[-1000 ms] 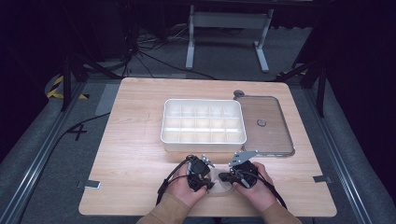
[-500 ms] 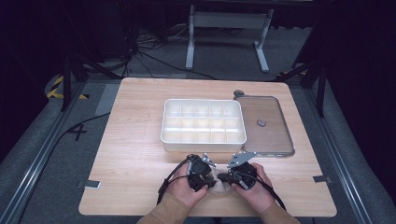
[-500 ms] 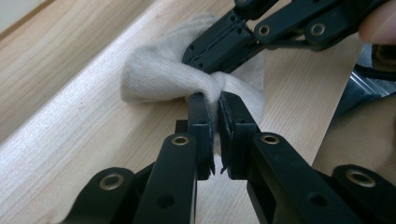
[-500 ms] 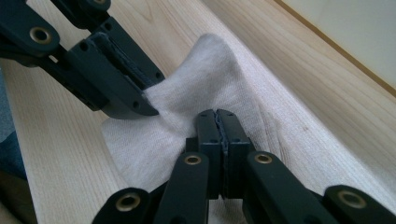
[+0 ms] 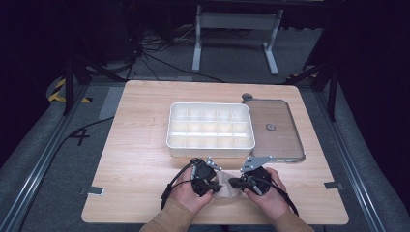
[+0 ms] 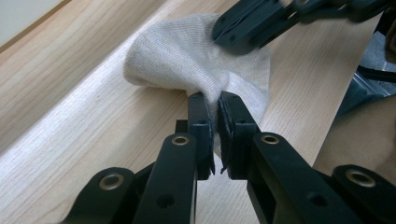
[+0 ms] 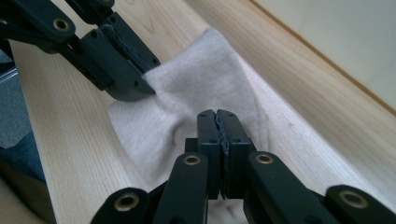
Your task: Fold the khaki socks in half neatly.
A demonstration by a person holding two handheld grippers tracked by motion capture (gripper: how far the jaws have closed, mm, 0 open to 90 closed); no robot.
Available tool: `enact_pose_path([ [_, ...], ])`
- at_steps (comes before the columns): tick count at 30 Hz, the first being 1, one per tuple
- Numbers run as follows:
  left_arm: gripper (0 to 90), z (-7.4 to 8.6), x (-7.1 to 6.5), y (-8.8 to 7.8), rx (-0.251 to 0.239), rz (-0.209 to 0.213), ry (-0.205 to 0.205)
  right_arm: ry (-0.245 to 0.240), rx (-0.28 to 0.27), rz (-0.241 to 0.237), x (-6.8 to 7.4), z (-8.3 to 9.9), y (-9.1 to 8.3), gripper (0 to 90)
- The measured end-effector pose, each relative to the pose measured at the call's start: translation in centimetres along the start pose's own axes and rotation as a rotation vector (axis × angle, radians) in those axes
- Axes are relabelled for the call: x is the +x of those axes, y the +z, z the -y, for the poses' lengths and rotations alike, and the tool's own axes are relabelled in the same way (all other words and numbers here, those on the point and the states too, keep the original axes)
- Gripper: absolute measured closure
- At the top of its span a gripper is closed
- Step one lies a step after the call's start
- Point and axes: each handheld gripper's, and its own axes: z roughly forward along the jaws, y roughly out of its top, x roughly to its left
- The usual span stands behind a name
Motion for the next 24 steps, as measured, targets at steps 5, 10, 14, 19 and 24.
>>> enact_pose_path([
  [5, 83.7, 0.0, 0.3, -0.1, 0.001, 0.000, 0.004, 0.014, -0.009, 0.009, -0.4, 0.2, -1.1, 89.5],
  [10, 83.6, 0.1, 0.4, -0.1, 0.008, -0.007, 0.004, 0.029, 0.011, 0.013, -0.9, 0.6, -1.7, 89.5],
  [14, 83.6, 0.1, 0.5, -0.2, 0.012, -0.005, 0.001, 0.026, 0.026, 0.008, -0.9, 0.8, -1.5, 89.6],
  [19, 83.6, 0.1, 0.5, -0.2, 0.014, -0.005, 0.005, 0.032, 0.047, 0.004, -1.0, 1.0, -1.1, 89.7],
  [24, 83.5, 0.1, 0.5, -0.2, 0.015, -0.005, 0.007, 0.038, 0.057, 0.000, -1.0, 1.1, -1.0, 89.7],
])
